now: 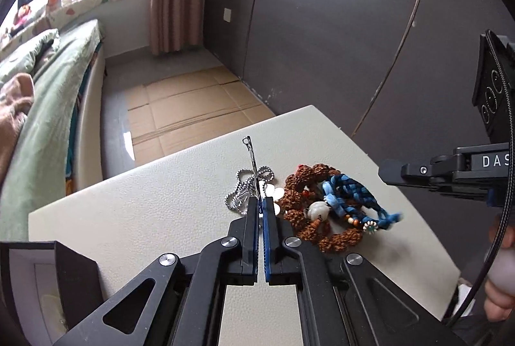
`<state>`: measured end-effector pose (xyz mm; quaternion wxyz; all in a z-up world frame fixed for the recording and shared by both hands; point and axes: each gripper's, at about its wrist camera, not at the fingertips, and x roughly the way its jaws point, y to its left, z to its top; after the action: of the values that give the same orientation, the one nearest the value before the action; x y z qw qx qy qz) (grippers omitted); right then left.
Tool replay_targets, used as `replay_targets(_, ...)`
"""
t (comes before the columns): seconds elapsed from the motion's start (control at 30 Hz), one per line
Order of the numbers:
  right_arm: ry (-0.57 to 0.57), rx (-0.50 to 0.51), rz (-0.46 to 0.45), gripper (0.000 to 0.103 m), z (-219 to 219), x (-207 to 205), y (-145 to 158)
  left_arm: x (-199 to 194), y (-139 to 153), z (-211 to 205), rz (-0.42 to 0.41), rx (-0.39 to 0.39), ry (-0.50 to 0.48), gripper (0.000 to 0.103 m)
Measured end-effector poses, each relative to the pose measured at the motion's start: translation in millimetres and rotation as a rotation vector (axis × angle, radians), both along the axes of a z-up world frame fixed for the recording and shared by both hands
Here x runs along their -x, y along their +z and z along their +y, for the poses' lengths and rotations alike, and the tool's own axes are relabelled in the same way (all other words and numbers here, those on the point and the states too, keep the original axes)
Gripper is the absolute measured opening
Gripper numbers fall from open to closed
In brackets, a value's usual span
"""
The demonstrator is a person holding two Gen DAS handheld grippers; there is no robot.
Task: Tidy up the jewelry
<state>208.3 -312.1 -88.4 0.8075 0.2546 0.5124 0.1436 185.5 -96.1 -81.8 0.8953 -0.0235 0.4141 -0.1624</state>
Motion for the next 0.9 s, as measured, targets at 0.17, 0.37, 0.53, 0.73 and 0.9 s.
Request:
replay_targets(0.17,0.005,-0.036,-0.056,0.009,2.5,4.9,14.8,7.3,13.4,16.6,-0.001,0.068,0.024,0.001)
replay_targets(0.37,0.035,-0.118,-0.136,0.007,11.1,11.8,32.8,21.0,30.6,33.6,-0.039,0.079,0.050,0.001)
replay_targets(0.53,0.037,-0.048,-0.151,0.006,18.4,13.0,36.7,29.9,42.1,46.4,-0.062,0.087,0.058,0.001)
replay_targets(0.73,0.047,0.094,-0.028,0.052,26.2,-4.7,10.3,40.8,52.2,65.9,-0.074,0.084,0.088,0.001)
replay_targets(0.9,0.031,0.156,-0.014,0.053,26.5,-15.1,-3.3,50.0,61.6,87.1,-0.082,0.084,0.132,0.001)
